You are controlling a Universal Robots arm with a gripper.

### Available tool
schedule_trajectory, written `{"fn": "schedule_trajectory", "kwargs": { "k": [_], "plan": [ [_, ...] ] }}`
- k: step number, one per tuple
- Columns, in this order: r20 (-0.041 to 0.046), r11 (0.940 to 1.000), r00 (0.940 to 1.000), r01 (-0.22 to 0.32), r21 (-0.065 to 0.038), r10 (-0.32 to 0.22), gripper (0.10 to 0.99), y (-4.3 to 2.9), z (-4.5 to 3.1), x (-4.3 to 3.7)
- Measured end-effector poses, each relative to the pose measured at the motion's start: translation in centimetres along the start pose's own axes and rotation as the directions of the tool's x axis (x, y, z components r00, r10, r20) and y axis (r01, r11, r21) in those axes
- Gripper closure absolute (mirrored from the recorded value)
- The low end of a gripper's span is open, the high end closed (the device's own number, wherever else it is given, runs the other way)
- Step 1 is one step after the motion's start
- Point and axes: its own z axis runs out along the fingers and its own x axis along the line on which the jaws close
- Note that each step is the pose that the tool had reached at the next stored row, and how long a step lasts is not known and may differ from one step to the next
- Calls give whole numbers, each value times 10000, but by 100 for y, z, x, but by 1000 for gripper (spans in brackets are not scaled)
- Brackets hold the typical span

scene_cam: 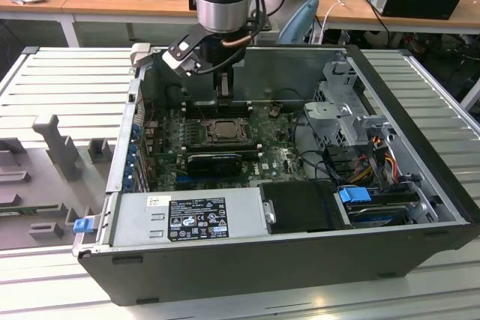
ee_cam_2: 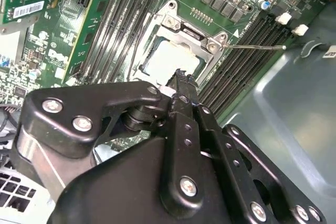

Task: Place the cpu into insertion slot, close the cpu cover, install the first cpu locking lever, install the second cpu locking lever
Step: 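Install the first cpu locking lever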

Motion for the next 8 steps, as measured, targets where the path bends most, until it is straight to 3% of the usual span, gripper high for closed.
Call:
{"fn": "schedule_trajectory", "kwargs": {
  "k": [2, 4, 8],
  "plan": [
    [-1, 10000, 10000, 0, -1, 0, 980, 2, -53, 1],
    [0, 10000, 10000, 0, 0, 0, 980, 7, -177, 3],
    [-4, 9990, 9990, 449, 5, -449, 980, 7, -182, 3]
  ]
}}
